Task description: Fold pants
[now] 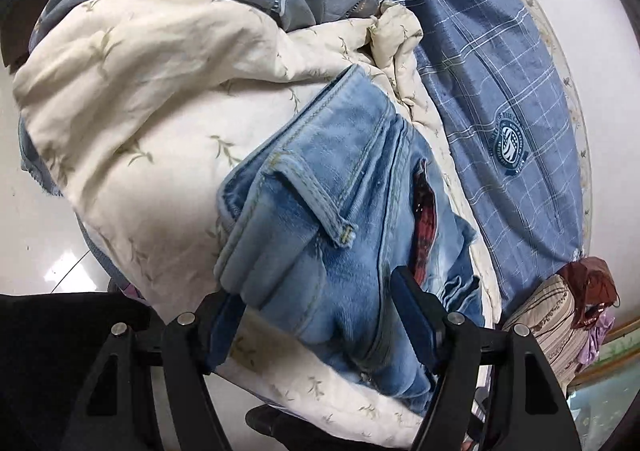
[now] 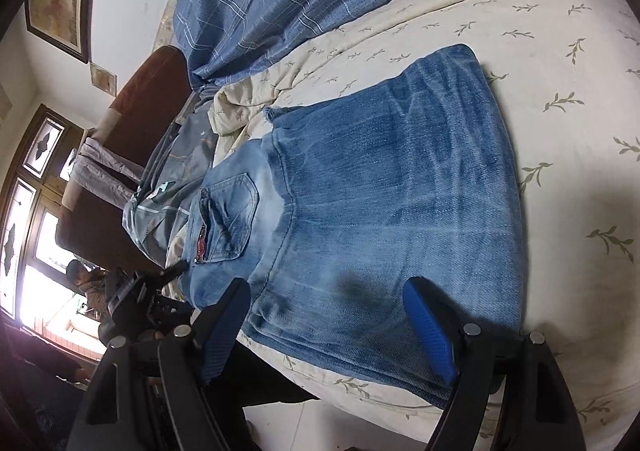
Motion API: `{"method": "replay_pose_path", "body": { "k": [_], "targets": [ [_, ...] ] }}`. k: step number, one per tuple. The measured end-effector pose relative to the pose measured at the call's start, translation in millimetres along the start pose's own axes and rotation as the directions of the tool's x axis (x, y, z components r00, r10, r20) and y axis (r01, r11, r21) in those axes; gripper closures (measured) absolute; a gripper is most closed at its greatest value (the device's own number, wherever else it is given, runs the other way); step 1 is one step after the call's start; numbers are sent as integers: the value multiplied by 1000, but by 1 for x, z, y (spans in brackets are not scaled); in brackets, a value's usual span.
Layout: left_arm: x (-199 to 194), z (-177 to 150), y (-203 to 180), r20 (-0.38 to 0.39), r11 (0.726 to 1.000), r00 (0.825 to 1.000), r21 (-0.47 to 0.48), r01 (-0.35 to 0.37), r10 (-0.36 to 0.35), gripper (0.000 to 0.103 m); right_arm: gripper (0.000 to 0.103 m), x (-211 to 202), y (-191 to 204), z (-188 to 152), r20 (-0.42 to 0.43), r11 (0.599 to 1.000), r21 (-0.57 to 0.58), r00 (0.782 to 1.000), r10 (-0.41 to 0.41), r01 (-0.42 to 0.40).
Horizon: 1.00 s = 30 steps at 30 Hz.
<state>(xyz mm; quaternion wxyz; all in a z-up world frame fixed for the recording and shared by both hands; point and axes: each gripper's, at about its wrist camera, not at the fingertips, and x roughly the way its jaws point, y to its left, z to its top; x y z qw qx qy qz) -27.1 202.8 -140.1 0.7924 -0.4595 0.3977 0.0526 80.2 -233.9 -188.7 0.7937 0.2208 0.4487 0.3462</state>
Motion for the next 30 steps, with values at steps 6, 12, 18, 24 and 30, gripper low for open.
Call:
{"method": "replay_pose_path", "body": {
  "k": [6,12,18,24,30],
  "targets": [
    [9,-1,1,9,999,999,-6,-32,32,33,22,0,-1,0,0,1000,-2,1000,5,-5],
    [0,-10,-34,82,976,991,182,-123,109,76,22,0,0,-1,-1,1000,-8,1000,2,-2],
    [-5,-16,-46,123,949,982,265,-169,141,77,22,0,2,-3,-1,1000,-23,1000,-5,5],
    [2,-10,-36,87,954,987,259,-151,132,74,22,-7,12,-1,13,1000,-3,1000,21,-21],
    [3,-10,-33,74,954,990,268,-135,119,72,23,21,23,-11,-39,994,41,994,99,-97]
  ]
}}
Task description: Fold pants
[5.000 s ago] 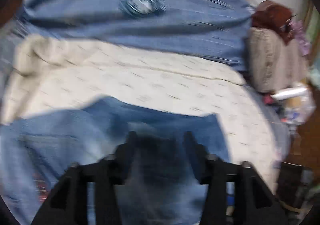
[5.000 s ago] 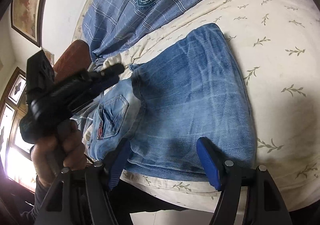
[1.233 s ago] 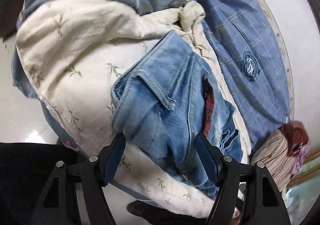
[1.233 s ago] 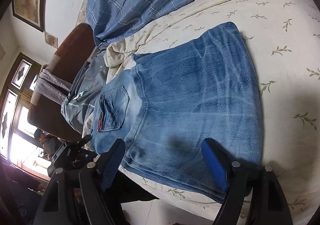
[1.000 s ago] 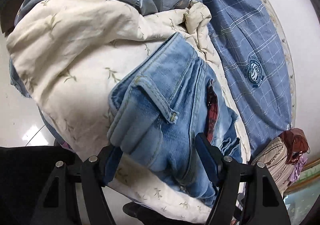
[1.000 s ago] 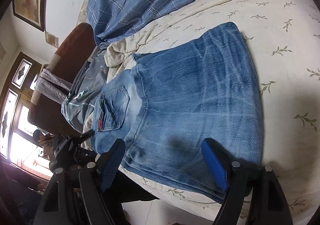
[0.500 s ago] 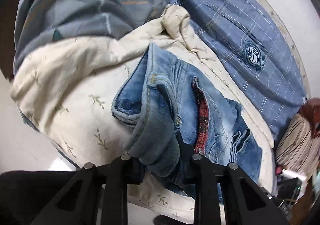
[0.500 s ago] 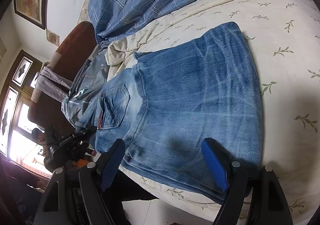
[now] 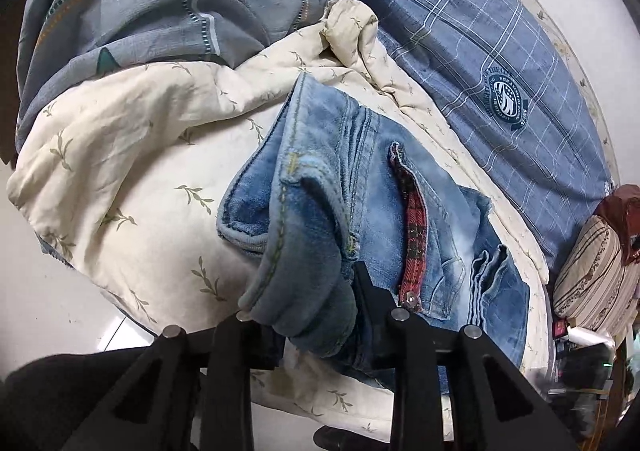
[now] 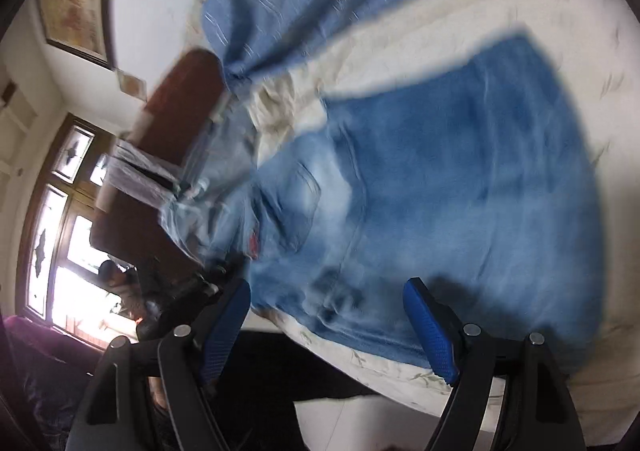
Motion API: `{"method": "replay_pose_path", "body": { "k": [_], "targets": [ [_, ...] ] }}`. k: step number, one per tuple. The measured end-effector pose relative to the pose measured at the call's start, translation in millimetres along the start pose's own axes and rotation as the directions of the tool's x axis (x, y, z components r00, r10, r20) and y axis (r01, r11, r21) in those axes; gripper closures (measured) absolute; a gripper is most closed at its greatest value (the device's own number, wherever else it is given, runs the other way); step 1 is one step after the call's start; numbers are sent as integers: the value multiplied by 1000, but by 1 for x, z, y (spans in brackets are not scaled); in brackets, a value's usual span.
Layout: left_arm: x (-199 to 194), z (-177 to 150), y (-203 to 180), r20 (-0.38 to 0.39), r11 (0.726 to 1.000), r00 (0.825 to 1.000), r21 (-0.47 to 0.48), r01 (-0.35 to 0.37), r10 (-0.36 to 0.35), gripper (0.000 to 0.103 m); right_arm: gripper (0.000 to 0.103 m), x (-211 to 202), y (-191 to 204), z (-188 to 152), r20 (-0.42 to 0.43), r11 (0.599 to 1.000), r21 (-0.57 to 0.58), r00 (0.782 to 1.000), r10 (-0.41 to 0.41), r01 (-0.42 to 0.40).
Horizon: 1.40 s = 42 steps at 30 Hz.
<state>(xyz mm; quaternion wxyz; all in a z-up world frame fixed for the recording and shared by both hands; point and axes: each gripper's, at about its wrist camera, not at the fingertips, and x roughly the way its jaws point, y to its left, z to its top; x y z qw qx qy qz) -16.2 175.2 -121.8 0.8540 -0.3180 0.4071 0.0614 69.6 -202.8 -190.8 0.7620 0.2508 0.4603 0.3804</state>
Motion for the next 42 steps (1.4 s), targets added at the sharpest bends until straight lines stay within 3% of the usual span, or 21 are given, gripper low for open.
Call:
{"method": "replay_pose_path", "body": {
  "k": [4,6,10,12,14,17,20,27,34,36,39,42],
  "targets": [
    [-1,0,1,1,1000,1000,9,12,-12,71,23,3,5,0,6,996,44,997,-76,75],
    [-1,0,1,1,1000,1000,7,15,-15,71,23,-2,20,1,26,994,2,993,-113,113],
    [-1,-1,2,0,1000,1000,9,18,-18,71,23,-11,45,1,61,999,-34,998,-1,3],
    [-1,-1,2,-1,1000,1000,7,16,-16,71,22,2,43,0,18,999,-30,1000,-14,15],
    [0,-1,2,-2,1000,1000,13,14,-14,71,22,34,21,-4,-102,998,16,993,-65,67],
    [0,-1,3,-3,1000,1000,12,18,-18,71,23,27,18,-3,-59,997,66,998,-34,38],
    [0,-1,4,-4,1000,1000,11,21,-21,71,23,17,37,3,-46,996,-20,995,-83,82],
    [1,-2,3,3,999,1000,27,22,-22,71,23,-6,36,49,63,998,7,996,-56,56],
    [4,-3,4,1,999,1000,29,29,-29,70,23,34,26,108,40,998,60,999,6,-9],
    [4,-3,4,0,999,1000,31,30,-30,70,23,58,9,114,-10,991,106,997,-79,80],
    [4,-3,5,-2,999,999,29,37,-36,70,23,60,6,116,9,988,142,998,-69,67],
    [5,-3,5,0,999,1000,35,31,-31,69,23,48,24,115,50,995,92,998,-41,37]
  ]
}}
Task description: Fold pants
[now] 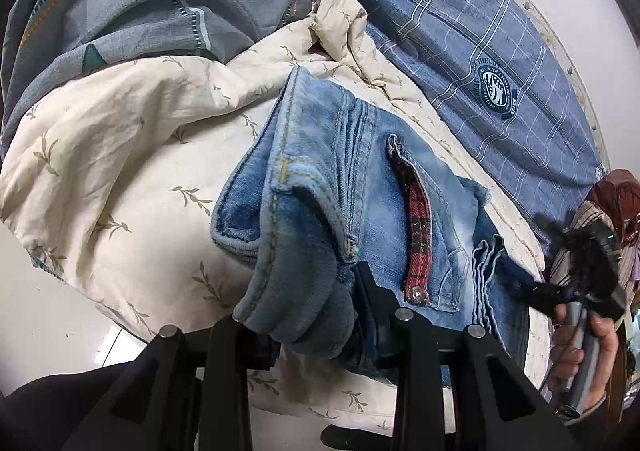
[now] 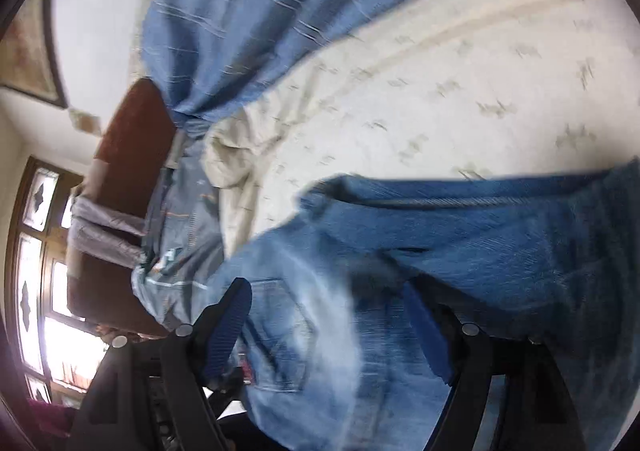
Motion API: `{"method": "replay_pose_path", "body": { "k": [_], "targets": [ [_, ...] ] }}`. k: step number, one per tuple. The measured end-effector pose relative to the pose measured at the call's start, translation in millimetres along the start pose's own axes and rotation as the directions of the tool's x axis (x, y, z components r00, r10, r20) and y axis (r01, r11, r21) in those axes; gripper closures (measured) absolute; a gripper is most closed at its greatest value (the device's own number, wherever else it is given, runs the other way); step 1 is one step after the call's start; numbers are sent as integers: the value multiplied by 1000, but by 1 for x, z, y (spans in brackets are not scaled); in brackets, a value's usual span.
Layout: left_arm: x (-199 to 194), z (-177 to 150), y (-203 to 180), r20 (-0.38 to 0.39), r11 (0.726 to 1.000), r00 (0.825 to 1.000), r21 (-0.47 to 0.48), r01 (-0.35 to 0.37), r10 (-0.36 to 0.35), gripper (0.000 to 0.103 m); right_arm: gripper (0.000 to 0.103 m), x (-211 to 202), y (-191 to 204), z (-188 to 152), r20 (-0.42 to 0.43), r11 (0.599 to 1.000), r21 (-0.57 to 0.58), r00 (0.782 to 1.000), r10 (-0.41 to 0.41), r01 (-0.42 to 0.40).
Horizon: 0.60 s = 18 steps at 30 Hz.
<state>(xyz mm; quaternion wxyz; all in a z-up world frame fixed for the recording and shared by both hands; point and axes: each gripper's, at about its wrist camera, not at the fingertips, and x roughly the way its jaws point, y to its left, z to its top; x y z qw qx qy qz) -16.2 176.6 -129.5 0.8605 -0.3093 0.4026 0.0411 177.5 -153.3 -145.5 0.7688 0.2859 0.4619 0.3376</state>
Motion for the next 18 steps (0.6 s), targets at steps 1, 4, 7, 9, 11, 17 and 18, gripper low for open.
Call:
{"method": "replay_pose_path", "body": {
  "k": [1,4,7,9,11,17,18],
  "targets": [
    [0,0,-1,1,1000,1000,3,-3,3,69,22,2,5,1,4,1000,-18,1000,17,-17],
    [1,1,-2,2,1000,1000,7,-10,10,69,20,31,-3,3,-72,999,-10,997,-39,39],
    [-1,0,-6,13,999,1000,30,-27,26,69,21,10,-6,-3,-13,999,29,999,31,-31],
    [-3,0,-11,18,998,999,50,-46,45,70,21,-19,-5,-10,36,998,5,997,62,-62],
    [-6,0,-16,30,996,998,65,-63,61,72,21,-59,-11,-27,88,999,-31,995,41,-38],
    [-14,1,-41,70,977,990,167,-134,124,74,21,-142,-68,-76,250,1000,21,968,-27,22],
    [-14,1,-41,69,976,989,169,-139,129,74,21,-149,-79,-83,268,999,42,963,-35,25]
  ]
}}
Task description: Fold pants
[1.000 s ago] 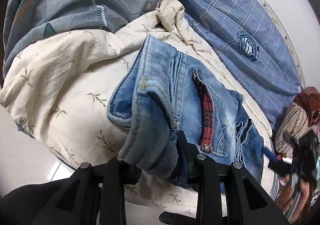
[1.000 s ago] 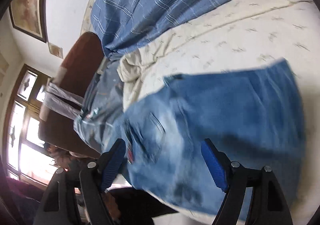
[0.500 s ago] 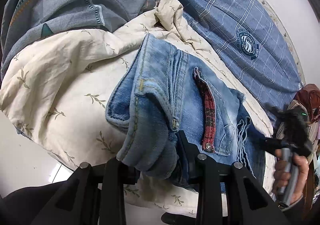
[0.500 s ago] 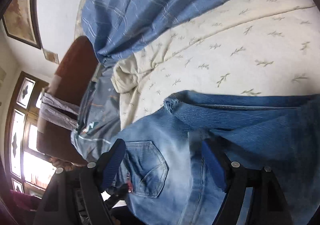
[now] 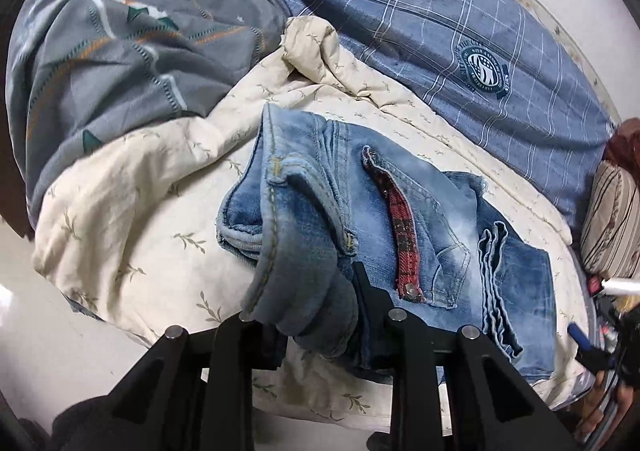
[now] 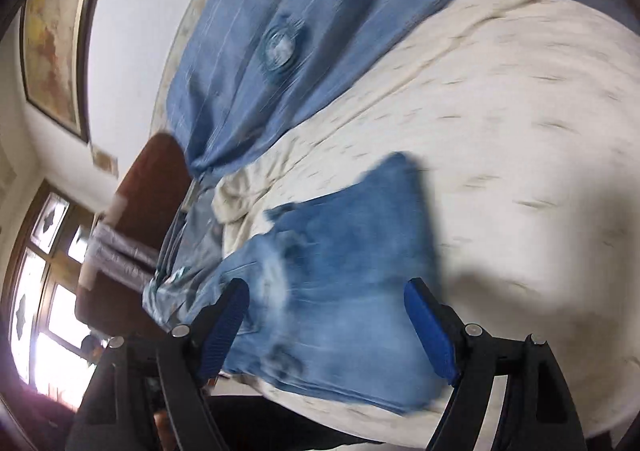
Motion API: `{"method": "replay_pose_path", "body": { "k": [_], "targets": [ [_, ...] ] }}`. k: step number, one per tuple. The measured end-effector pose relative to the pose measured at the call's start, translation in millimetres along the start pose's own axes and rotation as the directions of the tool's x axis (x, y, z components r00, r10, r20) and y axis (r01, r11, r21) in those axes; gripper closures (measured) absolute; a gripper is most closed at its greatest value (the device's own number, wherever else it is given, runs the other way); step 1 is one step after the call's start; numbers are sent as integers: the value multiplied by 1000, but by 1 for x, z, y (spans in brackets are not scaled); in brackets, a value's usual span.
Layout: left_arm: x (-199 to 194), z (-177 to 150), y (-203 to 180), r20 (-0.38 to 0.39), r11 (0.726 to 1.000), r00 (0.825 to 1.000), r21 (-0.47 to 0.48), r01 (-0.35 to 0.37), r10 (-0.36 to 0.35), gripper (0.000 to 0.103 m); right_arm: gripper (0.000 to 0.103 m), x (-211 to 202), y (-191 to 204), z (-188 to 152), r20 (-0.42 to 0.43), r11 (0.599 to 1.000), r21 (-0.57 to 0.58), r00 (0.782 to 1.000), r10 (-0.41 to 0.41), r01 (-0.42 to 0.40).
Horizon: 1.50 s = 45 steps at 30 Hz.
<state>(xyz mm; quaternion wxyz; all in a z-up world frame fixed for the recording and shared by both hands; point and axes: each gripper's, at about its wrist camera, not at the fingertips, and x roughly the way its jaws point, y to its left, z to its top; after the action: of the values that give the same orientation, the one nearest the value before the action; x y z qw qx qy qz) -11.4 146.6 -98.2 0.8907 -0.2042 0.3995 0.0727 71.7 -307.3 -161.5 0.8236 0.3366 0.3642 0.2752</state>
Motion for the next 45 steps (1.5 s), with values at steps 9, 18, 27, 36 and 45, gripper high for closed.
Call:
{"method": "replay_pose_path", "body": {
  "k": [9,18,27,36,45],
  "targets": [
    [5,-2,12,-34,994,999,-107,8,-12,75,19,2,-12,0,-16,998,14,998,67,-66],
    [-23,9,-81,139,913,972,340,-224,187,77,19,8,1,-15,-107,993,-79,991,76,-85],
    [-31,-67,-221,379,262,922,884,-387,82,79,20,12,-5,-18,-124,995,-59,989,78,-86],
    [22,-175,-283,222,-220,974,954,-205,52,82,20,-46,-63,-2,144,962,185,974,177,-202],
    [5,-159,-280,77,-45,997,996,-78,-8,50,19,-53,-75,3,156,950,224,970,185,-217]
  ]
}}
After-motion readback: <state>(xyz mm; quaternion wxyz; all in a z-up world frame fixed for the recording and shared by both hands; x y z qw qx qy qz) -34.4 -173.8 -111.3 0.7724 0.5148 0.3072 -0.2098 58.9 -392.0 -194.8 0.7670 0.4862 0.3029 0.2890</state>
